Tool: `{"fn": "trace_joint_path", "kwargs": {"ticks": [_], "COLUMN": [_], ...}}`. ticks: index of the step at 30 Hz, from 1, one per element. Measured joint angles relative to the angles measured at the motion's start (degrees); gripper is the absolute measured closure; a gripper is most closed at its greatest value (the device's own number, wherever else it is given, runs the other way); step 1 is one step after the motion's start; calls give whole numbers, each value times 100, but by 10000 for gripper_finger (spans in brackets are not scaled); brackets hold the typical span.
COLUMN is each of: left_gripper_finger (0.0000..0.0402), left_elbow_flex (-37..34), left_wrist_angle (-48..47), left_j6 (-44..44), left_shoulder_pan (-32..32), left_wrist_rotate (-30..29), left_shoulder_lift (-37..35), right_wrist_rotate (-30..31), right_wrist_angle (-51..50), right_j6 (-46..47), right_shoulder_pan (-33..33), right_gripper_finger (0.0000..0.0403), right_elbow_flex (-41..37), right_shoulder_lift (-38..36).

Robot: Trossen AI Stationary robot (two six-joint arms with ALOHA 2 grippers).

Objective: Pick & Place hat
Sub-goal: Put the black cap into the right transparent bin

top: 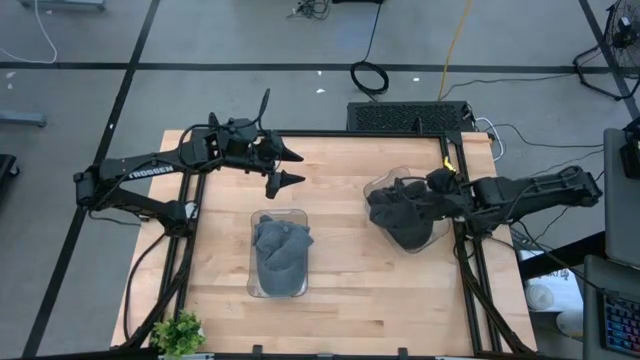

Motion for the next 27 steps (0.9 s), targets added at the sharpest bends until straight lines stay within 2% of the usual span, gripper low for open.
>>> {"fn": "trace_joint_path", "kwargs": {"ticks": [3, 10, 12, 14, 17, 19, 21, 23, 24, 27], "left_gripper_finger": [96, 96, 96, 96, 96, 96, 96, 96, 96, 96], "left_elbow_flex": [0, 0, 0, 0, 0, 0, 0, 0, 0, 0], "left_wrist_angle": [-6, -67, -66, -83, -89, -90, -98, -98, -98, -99], "left_j6": [20, 88, 109, 148, 152, 151, 129, 90, 83, 81], "left_shoulder_pan": [0, 0, 0, 0, 0, 0, 0, 0, 0, 0], "left_wrist_rotate": [0, -2, -2, -2, -2, -2, -2, -4, -4, -4], "left_shoulder_lift": [0, 0, 0, 0, 0, 0, 0, 0, 0, 0], "right_wrist_rotate": [300, 207, 38, -384, -1404, -2078, -2444, -2625, -2640, -2613], "right_wrist_angle": [351, 455, 847, 1587, 3108, 3887, 4244, 4090, 3872, 2423], "right_j6": [-327, -470, -978, -1719, -2815, -3358, -3617, -3558, -3420, -2602], "right_shoulder_pan": [0, 0, -3, 40, 270, 486, 680, 815, 870, 1066], "right_gripper_finger": [26, 26, 29, 44, 106, 177, 265, 357, 378, 395], "right_elbow_flex": [2, 2, 2, 2, 2, 4, 12, 13, 13, 155], "right_shoulder_lift": [-177, -493, -609, -709, -720, -590, -404, -220, -128, 160]}}
